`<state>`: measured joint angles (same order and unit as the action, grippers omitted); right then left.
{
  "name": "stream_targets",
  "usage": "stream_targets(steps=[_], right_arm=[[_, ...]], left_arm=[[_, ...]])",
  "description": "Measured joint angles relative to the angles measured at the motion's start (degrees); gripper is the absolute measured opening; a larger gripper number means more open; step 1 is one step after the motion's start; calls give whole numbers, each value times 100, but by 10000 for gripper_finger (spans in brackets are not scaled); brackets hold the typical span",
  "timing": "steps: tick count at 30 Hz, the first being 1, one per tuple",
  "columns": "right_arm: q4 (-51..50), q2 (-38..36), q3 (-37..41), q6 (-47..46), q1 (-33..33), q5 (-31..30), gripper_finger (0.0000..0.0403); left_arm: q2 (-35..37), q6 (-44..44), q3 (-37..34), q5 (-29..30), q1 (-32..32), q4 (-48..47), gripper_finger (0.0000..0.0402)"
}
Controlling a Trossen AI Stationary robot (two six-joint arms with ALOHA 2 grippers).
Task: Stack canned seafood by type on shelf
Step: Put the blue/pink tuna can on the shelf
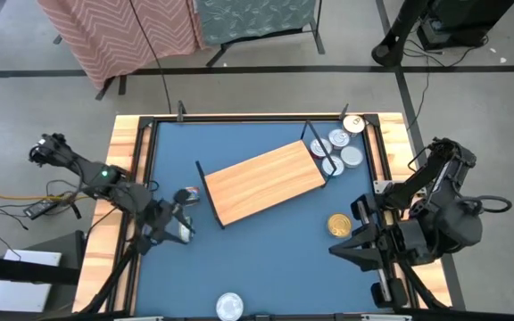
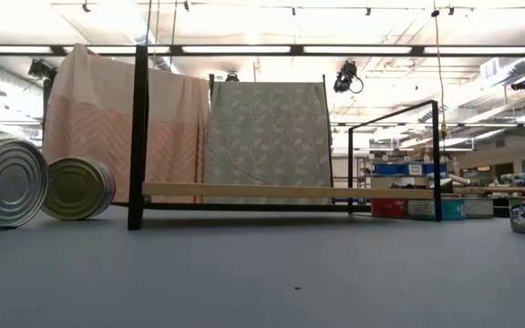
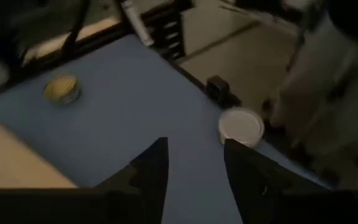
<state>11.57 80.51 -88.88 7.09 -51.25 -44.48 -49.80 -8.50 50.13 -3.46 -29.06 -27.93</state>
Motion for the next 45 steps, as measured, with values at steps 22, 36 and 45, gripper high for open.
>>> stream_targets(steps=[22,36,45], right_arm=[[79,-2,0,-349,272,-297,17],[77,-2,0,-360,270,-223,18],[79,-2,0,-345,270,-72,15]], left_arm=[[-1708,-2369,2,630,-105,-3270,239],[-2391,-3053,7,961,-105,-3211,313],[-2454,-3053,-67,734,-105,-2939,259]])
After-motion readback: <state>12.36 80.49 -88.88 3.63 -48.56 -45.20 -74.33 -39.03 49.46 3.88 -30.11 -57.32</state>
